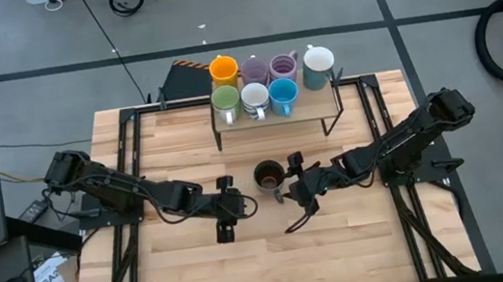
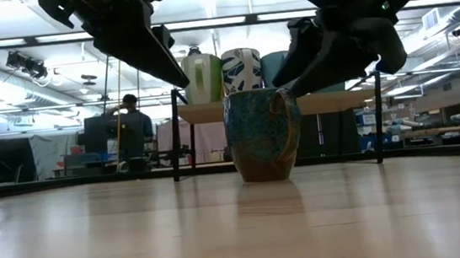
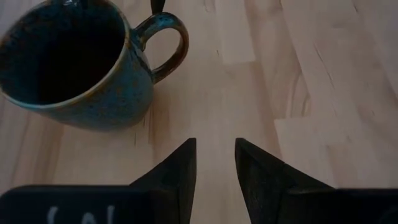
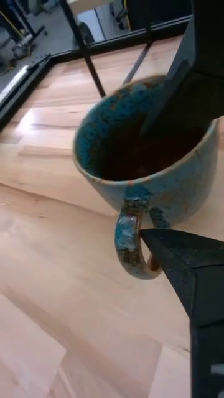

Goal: Place coffee mugs
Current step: Put the brown mug on the shelf

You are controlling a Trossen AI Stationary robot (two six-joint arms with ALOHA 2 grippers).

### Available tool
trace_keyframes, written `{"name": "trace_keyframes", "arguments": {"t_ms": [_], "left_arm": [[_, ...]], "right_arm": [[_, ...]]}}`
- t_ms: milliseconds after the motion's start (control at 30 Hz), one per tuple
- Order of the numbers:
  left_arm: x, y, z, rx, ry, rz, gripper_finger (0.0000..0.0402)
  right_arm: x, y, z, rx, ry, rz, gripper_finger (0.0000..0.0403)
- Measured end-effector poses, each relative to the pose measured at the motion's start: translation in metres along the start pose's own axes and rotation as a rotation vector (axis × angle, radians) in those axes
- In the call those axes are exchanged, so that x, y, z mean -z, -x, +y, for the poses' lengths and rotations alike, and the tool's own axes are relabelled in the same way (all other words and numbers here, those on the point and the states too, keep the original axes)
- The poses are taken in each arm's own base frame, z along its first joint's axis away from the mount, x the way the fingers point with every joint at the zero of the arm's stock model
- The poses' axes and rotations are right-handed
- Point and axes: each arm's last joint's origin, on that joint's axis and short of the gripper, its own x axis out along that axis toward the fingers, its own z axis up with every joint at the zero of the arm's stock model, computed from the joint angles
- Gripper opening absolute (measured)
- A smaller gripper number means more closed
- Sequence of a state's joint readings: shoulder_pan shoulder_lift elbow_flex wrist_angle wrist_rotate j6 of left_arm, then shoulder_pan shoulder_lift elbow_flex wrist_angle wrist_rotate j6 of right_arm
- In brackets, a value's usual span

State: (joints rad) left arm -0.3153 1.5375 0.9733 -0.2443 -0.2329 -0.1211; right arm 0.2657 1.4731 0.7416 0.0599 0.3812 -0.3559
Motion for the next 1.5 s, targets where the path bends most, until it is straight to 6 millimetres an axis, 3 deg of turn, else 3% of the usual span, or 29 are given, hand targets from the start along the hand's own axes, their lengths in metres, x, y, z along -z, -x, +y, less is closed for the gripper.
{"name": "trace_keyframes", "arguments": {"t_ms": [367,833,1067,1500], "left_arm": [[-0.002,0.004,0.001,0.002,0.002,-0.015,0.0116],[-0.002,0.004,0.001,0.002,0.003,-0.015,0.0116],[-0.003,0.004,0.0,0.005,0.004,-0.024,0.0116],[-0.003,0.004,0.0,0.006,0.021,-0.02,0.0116]], "right_arm": [[0.001,0.001,0.002,0.0,0.017,0.015,0.0254],[0.004,-0.028,0.025,0.088,0.176,0.031,0.0254],[0.003,-0.035,0.026,0.099,0.117,-0.006,0.025],[0.003,-0.036,0.026,0.126,0.095,0.003,0.0165]]}}
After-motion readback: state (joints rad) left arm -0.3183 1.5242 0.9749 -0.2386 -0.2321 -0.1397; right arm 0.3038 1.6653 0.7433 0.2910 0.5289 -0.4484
